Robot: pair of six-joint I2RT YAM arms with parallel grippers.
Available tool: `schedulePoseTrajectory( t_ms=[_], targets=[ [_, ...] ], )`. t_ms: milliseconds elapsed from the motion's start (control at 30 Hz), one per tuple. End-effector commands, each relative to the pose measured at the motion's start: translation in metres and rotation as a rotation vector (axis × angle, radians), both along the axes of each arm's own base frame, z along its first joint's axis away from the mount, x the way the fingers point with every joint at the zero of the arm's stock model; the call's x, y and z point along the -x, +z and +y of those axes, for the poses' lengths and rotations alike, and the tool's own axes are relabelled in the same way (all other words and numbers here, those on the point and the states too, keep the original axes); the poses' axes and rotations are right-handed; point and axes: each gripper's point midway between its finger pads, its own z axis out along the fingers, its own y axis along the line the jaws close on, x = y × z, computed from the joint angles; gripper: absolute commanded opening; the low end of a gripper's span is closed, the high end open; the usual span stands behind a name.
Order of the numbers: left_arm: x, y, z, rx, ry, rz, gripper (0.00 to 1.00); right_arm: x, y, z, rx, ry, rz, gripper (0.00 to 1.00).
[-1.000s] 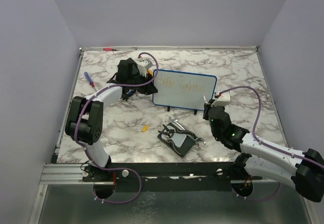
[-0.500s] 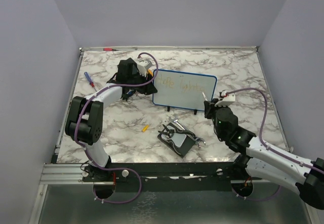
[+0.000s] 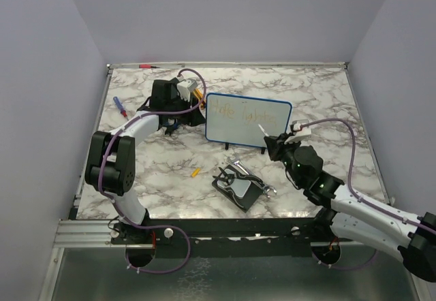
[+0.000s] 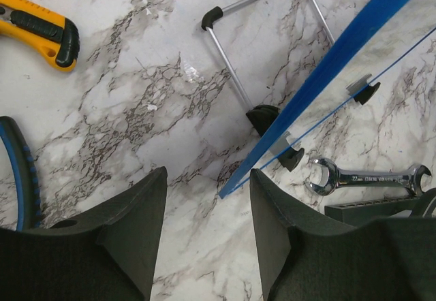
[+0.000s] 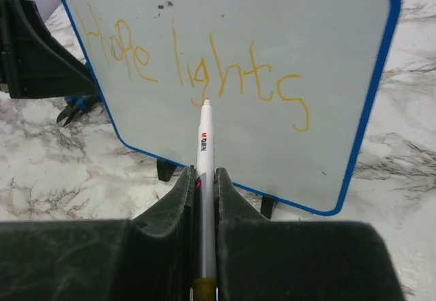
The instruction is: Write a sentence on the whiteboard
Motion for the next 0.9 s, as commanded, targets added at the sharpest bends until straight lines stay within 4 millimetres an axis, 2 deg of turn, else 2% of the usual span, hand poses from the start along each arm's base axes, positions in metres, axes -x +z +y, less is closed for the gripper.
schedulePoseTrajectory(
  t_ms=[0, 367, 567, 667, 867],
  targets=[
    [-0.002, 0.014, -0.001, 0.018, -0.015, -0.02, 0.53, 0.0, -0.005, 0.033, -0.061, 0.12, -0.007, 0.0],
    [-0.009, 0.006, -0.002, 0.014, 0.036, 0.015, 0.45, -0.017, -0.028, 0.099, -0.033, 0.21, 0.023, 0.0],
    [-0.005, 0.004, -0.011, 0.013, 0.017, 0.016, 0.42, -0.02, -0.028, 0.129, -0.016, 0.258, -0.011, 0.0],
    [-0.004, 0.003, -0.013, 0.013, 0.013, 0.02, 0.4, -0.022, -0.027, 0.141, -0.02, 0.28, -0.02, 0.0],
    [-0.002, 0.001, -0.018, 0.011, 0.003, 0.024, 0.37, -0.03, -0.04, 0.153, 0.003, 0.279, 0.001, 0.0]
  ],
)
